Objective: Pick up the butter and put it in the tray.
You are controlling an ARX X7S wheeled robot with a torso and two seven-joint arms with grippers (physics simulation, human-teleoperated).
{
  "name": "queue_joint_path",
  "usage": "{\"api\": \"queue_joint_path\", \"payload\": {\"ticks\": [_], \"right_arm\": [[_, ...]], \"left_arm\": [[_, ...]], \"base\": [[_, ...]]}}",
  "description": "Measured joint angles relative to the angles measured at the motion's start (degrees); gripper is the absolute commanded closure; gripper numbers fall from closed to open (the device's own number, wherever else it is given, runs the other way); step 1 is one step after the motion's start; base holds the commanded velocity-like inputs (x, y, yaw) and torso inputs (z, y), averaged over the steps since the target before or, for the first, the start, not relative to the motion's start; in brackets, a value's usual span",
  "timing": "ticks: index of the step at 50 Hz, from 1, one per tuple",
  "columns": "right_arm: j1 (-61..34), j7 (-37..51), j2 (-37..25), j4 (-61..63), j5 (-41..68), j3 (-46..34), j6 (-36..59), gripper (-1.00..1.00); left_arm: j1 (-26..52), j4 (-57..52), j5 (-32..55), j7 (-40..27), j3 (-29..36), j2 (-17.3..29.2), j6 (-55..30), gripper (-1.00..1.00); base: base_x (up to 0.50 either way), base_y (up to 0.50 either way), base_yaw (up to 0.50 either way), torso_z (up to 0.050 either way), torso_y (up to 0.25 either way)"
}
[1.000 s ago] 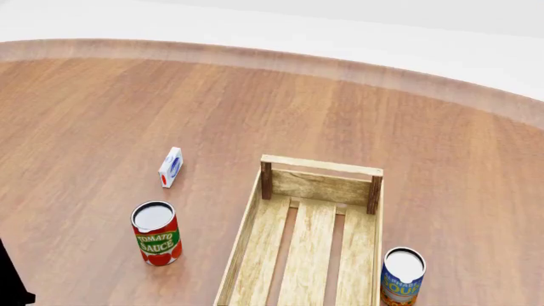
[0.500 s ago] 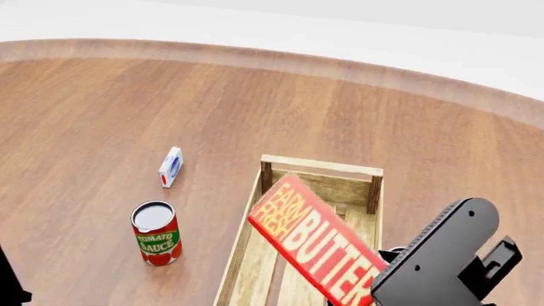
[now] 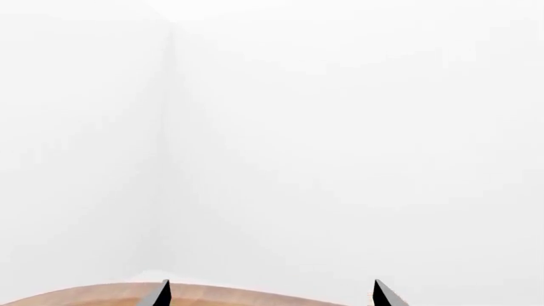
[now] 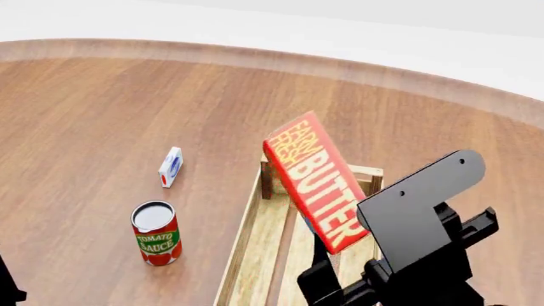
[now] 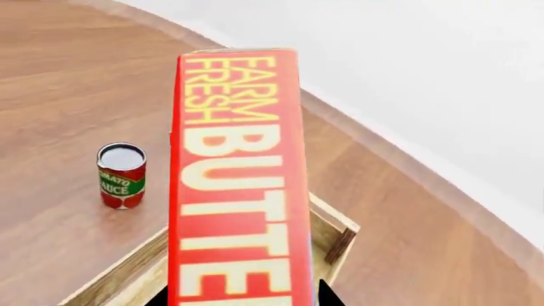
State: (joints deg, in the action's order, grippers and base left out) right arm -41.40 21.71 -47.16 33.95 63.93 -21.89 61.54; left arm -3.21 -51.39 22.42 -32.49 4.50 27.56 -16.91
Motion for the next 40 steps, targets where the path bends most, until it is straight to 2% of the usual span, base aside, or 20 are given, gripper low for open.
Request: {"api": "queue_joint_path", "payload": {"ticks": [23, 40], "right_arm": [[2.0, 11.6, 14.9, -15.6, -9.5, 0.7, -9.0, 1.0], [-0.8, 18.8, 24.8, -26.0, -14.8, -1.8, -10.1, 1.0]], "left_arm": [[0.0, 0.5, 0.5, -0.2, 0.1, 0.3, 0.3, -1.0], [0.1, 0.9, 1.0, -0.4, -0.1, 0.4, 0.6, -1.0]], "base": [[0.0, 0.0, 0.0, 0.0, 0.001], [0.0, 0.0, 0.0, 0.001, 0.002]]}}
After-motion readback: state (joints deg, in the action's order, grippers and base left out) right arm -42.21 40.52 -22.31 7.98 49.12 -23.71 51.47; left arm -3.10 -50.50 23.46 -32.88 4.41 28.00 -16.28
